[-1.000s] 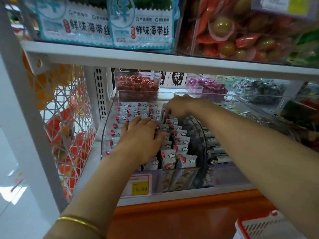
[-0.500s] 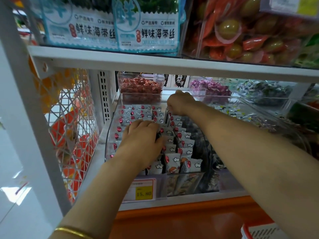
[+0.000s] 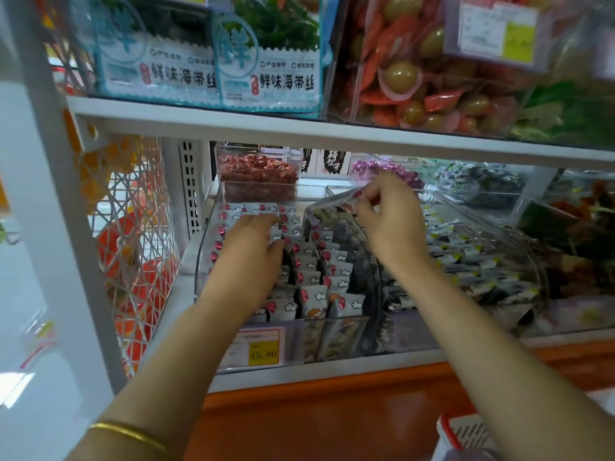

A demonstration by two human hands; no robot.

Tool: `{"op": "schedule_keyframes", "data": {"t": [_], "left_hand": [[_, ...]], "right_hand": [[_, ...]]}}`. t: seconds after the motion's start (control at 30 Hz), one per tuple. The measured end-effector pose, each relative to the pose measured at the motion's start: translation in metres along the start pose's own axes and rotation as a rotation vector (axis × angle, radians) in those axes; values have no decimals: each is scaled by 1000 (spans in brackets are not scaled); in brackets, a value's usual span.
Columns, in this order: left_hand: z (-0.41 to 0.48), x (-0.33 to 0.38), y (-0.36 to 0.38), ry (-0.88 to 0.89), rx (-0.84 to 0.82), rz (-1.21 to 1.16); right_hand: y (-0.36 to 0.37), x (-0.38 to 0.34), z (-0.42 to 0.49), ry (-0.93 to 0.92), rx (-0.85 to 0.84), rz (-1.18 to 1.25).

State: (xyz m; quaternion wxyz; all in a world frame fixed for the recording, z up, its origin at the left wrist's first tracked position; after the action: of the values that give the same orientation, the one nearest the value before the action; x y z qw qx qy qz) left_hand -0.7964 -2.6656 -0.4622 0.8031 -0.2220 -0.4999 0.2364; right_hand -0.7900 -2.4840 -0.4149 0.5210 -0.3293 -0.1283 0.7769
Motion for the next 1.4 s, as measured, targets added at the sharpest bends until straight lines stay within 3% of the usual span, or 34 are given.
{"op": "schedule_keyframes", "data": {"t": [0.3,0.53,0.7,0.83,1.1,1.27,1.4], "left_hand": [[-20,-9,-4,-270,-60,-605],[-30,-14,-5,-452,-4,-1098],[-30,-19,-6,-498,70,-1087],[-30,-24,-5,-548,80,-1086],[-31,-6,1,-523,-154,-1289],[-34,8,-1,-457,-196,-1261],[-34,7,-4,-424,-171,-1225]], "right_hand": [[-10,0,-59,518,-261,722],[-9,3,-72,598,-281,961],[-4,0,-74,726,-328,1279],[-3,-3,-75,723,-399,1343],[0,14,-71,883,-270,1511],[0,24,-70,912,-199,1515],[-2,26,-68,818,-191,1402]]}}
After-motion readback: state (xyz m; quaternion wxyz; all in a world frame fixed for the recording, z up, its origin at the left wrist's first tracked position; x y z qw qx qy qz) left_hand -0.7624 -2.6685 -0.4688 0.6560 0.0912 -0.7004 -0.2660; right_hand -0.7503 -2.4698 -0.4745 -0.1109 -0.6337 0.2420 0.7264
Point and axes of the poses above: each hand's wrist, its own z-axis towards the middle knuckle, its own y-axis out of the palm, x = y × z, the point moved 6 cm from there along z, towards the middle knuckle, and after that the axes turned 4 degrees about -z, right-handed, at the moved point
